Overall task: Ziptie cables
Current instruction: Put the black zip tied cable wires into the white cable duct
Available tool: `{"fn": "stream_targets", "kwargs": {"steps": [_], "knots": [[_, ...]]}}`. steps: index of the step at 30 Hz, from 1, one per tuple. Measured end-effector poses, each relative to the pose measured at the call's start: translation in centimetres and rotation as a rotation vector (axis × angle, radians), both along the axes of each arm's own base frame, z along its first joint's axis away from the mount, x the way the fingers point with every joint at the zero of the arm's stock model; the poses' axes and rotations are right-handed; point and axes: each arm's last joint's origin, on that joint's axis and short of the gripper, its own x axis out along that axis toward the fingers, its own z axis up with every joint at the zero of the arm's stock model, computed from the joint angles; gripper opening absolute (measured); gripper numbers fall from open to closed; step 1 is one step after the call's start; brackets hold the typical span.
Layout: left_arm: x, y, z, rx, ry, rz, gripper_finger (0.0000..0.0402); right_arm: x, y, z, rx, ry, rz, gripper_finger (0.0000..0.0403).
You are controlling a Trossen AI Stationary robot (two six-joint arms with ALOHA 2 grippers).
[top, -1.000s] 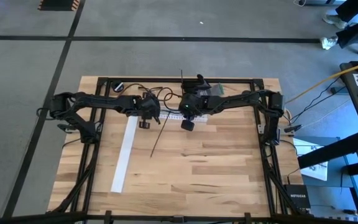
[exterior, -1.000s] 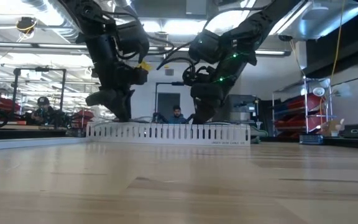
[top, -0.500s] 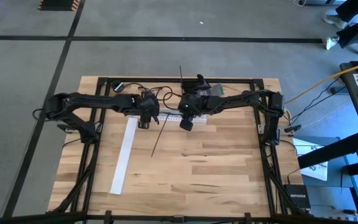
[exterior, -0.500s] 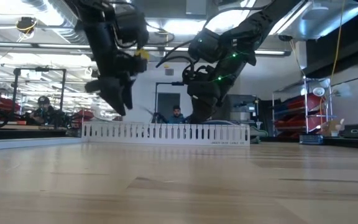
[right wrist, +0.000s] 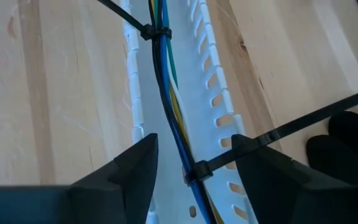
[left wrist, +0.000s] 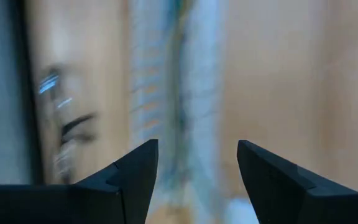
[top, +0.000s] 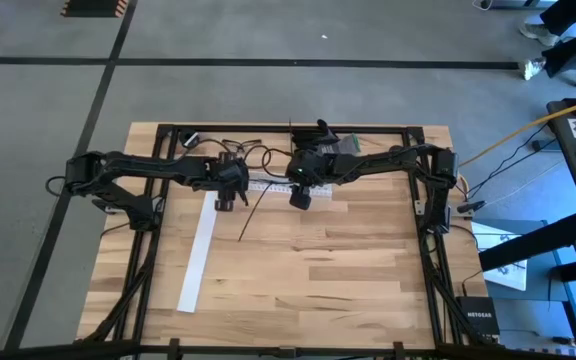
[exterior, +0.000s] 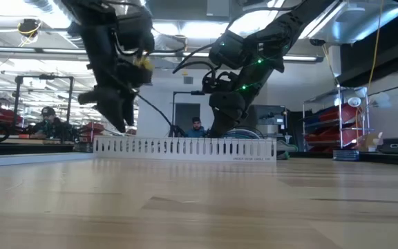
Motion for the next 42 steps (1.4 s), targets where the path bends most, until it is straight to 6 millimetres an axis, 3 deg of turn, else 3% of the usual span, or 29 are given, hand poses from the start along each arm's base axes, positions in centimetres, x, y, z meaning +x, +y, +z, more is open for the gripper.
{"fn": "stream_targets", "kwargs": {"steps": [3, 7, 11, 17, 20, 24, 36, 42], "knots": [[-0.2, 0.4, -0.3, 0.111, 0.026, 0.032, 0.0199, 0.0, 0.0, 0.0, -0.004, 0.001, 0.006, 0.0194], [-0.3, 0.8, -0.5, 0.131, 0.026, 0.029, 0.0198, 0.0, 0.0, 0.0, -0.004, 0.001, 0.006, 0.0194], [-0.6, 1.3, -0.5, 0.129, 0.039, 0.050, 0.0198, 0.0, 0.0, 0.0, -0.004, 0.000, 0.006, 0.0194], [-0.6, 0.0, 0.4, 0.016, -0.007, 0.004, 0.0198, 0.0, 0.0, 0.0, -0.006, 0.000, 0.009, 0.0194], [-1.1, 0.1, -0.5, -0.073, 0.023, -0.014, 0.0198, 0.0, 0.0, 0.0, -0.006, 0.000, 0.010, 0.0194], [-2.0, 1.2, -1.6, 0.028, 0.078, 0.034, 0.0198, 0.0, 0.0, 0.0, -0.010, 0.001, 0.016, 0.0193], [-1.0, 2.6, -0.7, 0.079, -0.078, 0.070, 0.0198, 0.1, 0.0, 0.1, -0.019, 0.003, 0.027, 0.0193], [0.8, 2.7, -0.1, -0.020, -0.309, 0.012, 0.0198, -0.3, 0.1, 2.8, -0.011, 0.043, 0.029, 0.0193]]}}
